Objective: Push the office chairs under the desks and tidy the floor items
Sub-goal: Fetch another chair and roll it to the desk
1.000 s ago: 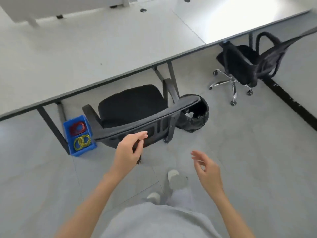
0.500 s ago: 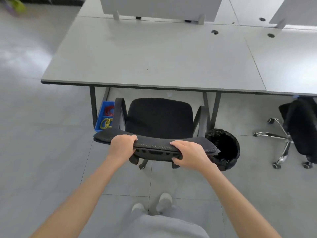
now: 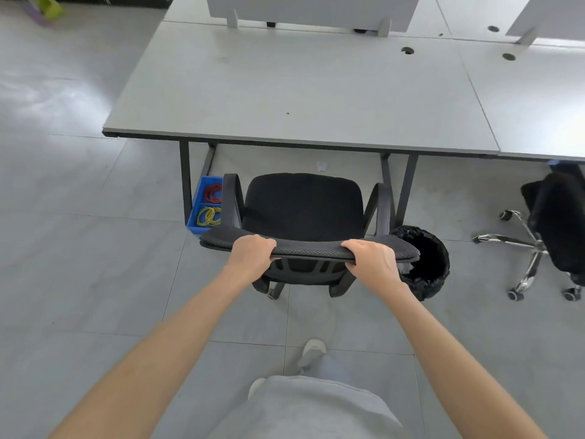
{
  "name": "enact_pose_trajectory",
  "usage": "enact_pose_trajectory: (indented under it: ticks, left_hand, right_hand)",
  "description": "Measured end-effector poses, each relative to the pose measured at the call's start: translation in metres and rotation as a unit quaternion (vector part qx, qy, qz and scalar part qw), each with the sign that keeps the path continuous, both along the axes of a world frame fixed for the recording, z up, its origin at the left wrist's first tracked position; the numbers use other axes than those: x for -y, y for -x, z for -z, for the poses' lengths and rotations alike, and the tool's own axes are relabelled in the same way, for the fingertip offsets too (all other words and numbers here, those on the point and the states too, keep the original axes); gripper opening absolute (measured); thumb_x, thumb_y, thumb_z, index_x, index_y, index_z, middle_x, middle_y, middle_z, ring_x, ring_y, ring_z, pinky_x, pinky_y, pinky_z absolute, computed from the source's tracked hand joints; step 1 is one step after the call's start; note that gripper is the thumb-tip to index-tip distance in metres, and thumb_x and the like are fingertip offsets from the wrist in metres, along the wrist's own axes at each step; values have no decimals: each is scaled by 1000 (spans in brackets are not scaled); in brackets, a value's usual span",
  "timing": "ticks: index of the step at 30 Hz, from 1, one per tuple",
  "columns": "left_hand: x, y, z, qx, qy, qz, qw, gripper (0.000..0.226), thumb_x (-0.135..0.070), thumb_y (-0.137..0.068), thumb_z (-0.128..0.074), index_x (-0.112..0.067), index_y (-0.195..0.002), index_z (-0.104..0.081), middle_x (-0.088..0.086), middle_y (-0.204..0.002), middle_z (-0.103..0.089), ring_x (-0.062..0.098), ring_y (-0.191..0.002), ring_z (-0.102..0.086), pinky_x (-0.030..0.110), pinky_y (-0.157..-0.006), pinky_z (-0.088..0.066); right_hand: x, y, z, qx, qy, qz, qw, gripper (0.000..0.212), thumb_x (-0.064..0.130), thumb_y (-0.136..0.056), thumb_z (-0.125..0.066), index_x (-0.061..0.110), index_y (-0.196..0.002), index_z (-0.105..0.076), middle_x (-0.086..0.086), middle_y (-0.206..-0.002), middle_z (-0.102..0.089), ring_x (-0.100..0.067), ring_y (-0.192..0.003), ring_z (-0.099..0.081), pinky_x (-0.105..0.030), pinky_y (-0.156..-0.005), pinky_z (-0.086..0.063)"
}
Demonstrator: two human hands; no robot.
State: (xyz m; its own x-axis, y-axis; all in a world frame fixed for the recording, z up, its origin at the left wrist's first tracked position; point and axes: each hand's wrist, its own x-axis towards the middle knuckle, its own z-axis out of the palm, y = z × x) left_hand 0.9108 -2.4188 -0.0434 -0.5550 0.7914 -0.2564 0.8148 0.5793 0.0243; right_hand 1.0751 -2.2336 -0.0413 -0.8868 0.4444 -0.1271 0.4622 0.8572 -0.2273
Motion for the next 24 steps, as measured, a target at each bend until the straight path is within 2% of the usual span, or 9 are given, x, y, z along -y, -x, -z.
enact_pose_trajectory:
  ticks: [5,7,11,13,17,24]
  left_hand:
    - [20,-31,0,1,0,63,998,22,-25,-92,-44,-9,-98,-58,12,-95,-67,31,-87,-60,34,-65,-40]
    - [30,-47,0,1,8,98,995,24,-27,-93,-43,-7,-97,-56,14,-95,-66,33,-87,-60,35,-64,-35]
    - [58,-68,-1,10,14,161,987,26,-28,-94,-42,-5,-94,-53,16,-90,-65,32,-83,-59,32,-60,-28]
    - [76,-66,2,21,-4,184,983,25,-27,-92,-44,-4,-91,-55,16,-86,-65,33,-79,-59,31,-58,-30]
    - [110,-41,7,23,-39,209,977,22,-24,-89,-49,-9,-94,-65,11,-85,-70,28,-76,-64,30,-63,-49]
    - [140,17,3,26,-63,177,982,21,-23,-86,-58,-14,-102,-69,6,-85,-74,26,-74,-67,30,-67,-47]
  right_hand:
    - [16,-27,3,15,-25,44,999,34,20,-80,-60,24,-113,-63,3,-107,-70,-24,-100,-62,-32,-77,-45]
    - [24,-45,6,-5,-36,56,998,33,16,-76,-63,22,-108,-67,2,-103,-72,-26,-96,-64,-32,-75,-46]
    - [53,-77,11,-52,-67,70,994,30,7,-61,-73,17,-88,-73,1,-79,-74,-26,-74,-69,-29,-60,-45]
    - [76,-87,13,-69,-83,87,990,27,5,-56,-73,17,-81,-72,2,-71,-72,-25,-66,-68,-26,-54,-42]
    - [129,-85,18,-80,-79,119,987,17,7,-57,-69,15,-72,-69,1,-63,-69,-26,-59,-65,-24,-47,-40]
    - [191,-40,24,-53,-64,115,990,11,10,-57,-68,15,-67,-67,1,-60,-67,-24,-53,-61,-22,-45,-38]
